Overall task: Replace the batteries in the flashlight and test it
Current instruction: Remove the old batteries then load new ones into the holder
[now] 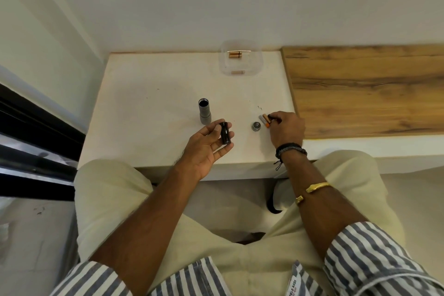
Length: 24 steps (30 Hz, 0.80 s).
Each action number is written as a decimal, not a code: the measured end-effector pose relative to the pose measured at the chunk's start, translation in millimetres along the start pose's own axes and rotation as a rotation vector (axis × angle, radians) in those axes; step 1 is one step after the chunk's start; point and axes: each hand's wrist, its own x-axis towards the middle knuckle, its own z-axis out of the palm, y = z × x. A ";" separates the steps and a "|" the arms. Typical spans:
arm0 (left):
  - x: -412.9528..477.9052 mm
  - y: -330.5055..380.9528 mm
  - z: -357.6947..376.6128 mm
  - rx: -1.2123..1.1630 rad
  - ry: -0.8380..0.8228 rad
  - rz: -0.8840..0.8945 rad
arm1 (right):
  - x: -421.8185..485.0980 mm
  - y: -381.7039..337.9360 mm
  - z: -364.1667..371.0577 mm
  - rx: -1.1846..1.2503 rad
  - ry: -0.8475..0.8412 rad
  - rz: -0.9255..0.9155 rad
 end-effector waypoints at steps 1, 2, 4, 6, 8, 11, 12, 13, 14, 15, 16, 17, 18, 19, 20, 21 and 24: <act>0.0 0.5 0.4 -0.011 -0.005 0.001 | -1.0 0.1 0.5 -0.015 0.000 -0.017; 0.0 1.1 0.8 -0.024 -0.011 0.002 | -1.9 0.5 1.2 -0.025 -0.001 -0.031; -0.2 2.6 2.0 -0.051 -0.031 0.003 | -2.6 1.0 1.5 -0.028 -0.006 -0.035; -0.8 5.0 3.4 -0.076 -0.056 0.013 | -2.1 1.4 0.8 -0.027 0.003 -0.033; -2.0 8.5 4.8 -0.093 -0.083 0.039 | -2.2 -1.1 -0.8 -0.019 0.027 -0.049; -2.3 14.0 7.1 -0.121 -0.109 0.077 | 0.0 -14.8 -1.5 0.103 0.042 -0.082; -2.1 15.5 7.5 -0.131 -0.109 0.083 | 2.0 -22.1 -1.2 0.153 0.047 -0.095; -1.5 16.7 7.8 -0.138 -0.105 0.086 | 5.2 -30.6 -0.6 0.197 0.049 -0.108; -0.8 17.8 8.0 -0.142 -0.101 0.088 | 9.6 -39.7 0.5 0.236 0.048 -0.121; -0.5 17.9 8.2 -0.145 -0.098 0.087 | 15.2 -48.5 1.5 0.265 0.043 -0.136; 0.4 18.1 8.4 -0.148 -0.095 0.083 | 23.2 -57.8 3.4 0.280 0.038 -0.149; 1.1 17.7 8.4 -0.152 -0.093 0.078 | 32.3 -66.7 5.5 0.285 0.034 -0.159; 2.4 17.0 8.6 -0.156 -0.092 0.070 | 43.5 -75.6 7.7 0.283 0.031 -0.165; 3.7 15.8 8.9 -0.159 -0.094 0.059 | 56.0 -83.7 10.1 0.271 0.026 -0.172; 3.9 14.5 9.3 -0.160 -0.096 0.047 | 68.5 -90.9 12.4 0.239 0.019 -0.187; 5.4 13.4 9.6 -0.160 -0.099 0.033 | 83.0 -97.1 15.8 0.184 0.010 -0.212; 10.2 10.8 9.7 -0.168 -0.106 0.004 | 125.6 -110.3 28.7 -0.049 -0.099 -0.290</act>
